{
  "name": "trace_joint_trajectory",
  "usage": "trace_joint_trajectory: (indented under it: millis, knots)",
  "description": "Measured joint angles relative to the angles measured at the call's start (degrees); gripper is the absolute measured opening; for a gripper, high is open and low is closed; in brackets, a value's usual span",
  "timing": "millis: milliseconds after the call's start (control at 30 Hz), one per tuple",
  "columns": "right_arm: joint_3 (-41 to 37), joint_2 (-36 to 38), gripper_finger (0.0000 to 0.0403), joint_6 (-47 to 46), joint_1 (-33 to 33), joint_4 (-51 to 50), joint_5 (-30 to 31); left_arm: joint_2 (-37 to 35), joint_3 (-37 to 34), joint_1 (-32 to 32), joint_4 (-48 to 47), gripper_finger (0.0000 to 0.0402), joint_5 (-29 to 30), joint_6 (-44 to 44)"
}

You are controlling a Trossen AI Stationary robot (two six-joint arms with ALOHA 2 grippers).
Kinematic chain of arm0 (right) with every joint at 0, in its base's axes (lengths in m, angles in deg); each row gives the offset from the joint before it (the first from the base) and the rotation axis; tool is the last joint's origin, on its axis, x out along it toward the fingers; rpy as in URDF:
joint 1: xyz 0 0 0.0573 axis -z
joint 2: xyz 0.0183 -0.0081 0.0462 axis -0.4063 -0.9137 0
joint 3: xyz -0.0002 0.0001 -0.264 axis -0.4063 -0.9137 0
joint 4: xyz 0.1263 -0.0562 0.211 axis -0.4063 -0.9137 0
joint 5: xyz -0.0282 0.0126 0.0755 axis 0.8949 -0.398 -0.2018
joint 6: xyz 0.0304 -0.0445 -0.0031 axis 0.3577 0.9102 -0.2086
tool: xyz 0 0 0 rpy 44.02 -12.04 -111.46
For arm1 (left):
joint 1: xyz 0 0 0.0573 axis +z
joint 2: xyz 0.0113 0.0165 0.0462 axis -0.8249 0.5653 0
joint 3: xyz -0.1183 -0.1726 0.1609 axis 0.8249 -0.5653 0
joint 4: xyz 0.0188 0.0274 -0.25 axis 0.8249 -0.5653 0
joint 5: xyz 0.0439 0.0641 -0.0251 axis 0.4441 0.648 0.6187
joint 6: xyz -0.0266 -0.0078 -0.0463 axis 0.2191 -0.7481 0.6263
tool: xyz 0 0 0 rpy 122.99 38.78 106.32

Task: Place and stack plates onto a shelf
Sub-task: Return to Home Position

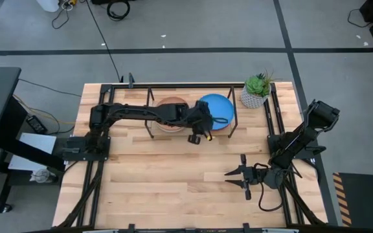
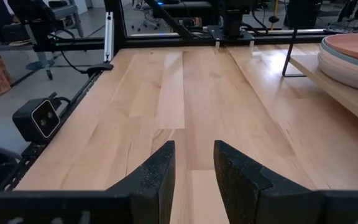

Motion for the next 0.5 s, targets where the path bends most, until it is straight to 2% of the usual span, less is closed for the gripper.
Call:
trace_joint_trajectory:
  millis: [233,500]
  knots:
    - [0.0,0.0,0.0117,0.1,0.0,0.2,0.1,4.2,-2.6,2.2,18.5,0.0142,0.4,12.9]
    - [0.0,0.0,0.0117,1.5,0.0,0.5,0.2,10.8,-3.3,0.7,34.9,0.0142,1.8,13.6]
